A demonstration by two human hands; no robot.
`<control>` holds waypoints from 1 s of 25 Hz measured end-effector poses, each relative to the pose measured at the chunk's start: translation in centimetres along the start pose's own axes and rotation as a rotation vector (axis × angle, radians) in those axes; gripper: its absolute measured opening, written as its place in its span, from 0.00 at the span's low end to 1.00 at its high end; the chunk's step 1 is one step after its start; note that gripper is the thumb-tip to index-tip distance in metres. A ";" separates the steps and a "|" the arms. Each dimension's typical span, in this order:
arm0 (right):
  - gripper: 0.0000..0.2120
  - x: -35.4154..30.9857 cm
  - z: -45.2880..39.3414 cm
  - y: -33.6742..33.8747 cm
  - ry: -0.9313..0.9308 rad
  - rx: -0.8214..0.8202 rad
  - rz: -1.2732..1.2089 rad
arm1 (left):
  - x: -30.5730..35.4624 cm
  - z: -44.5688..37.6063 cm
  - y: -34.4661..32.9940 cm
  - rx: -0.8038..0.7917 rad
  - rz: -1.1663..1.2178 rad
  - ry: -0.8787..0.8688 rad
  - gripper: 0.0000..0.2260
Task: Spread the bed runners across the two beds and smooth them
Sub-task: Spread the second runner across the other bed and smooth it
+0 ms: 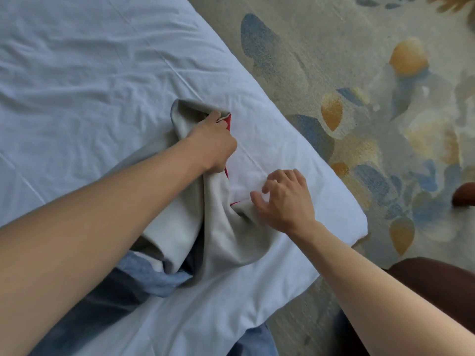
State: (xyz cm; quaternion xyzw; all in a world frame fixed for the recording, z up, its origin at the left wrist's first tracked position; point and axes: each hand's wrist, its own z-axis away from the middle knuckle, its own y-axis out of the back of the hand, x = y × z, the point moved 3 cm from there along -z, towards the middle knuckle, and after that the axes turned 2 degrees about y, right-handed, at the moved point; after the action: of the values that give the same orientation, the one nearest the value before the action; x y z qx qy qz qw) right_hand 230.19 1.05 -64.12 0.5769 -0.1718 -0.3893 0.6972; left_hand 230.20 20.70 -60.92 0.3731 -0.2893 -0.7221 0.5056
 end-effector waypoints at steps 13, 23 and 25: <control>0.09 0.9 -0.2 3.5 -0.124 0.125 0.210 | -1.4 1.3 -0.5 0.409 0.207 0.183 0.10; 0.12 9.4 -11.4 7.4 -0.122 0.223 0.104 | -6.3 -6.3 3.4 0.233 0.313 0.465 0.13; 0.11 9.7 -14.0 6.8 -0.045 0.200 0.063 | -4.4 -9.4 3.8 0.163 0.407 0.334 0.16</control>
State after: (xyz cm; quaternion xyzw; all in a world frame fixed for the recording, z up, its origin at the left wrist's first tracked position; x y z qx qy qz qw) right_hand 248.34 3.49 -63.63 0.6291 -0.2436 -0.3609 0.6440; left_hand 240.89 23.21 -61.98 0.4606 -0.3282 -0.5086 0.6492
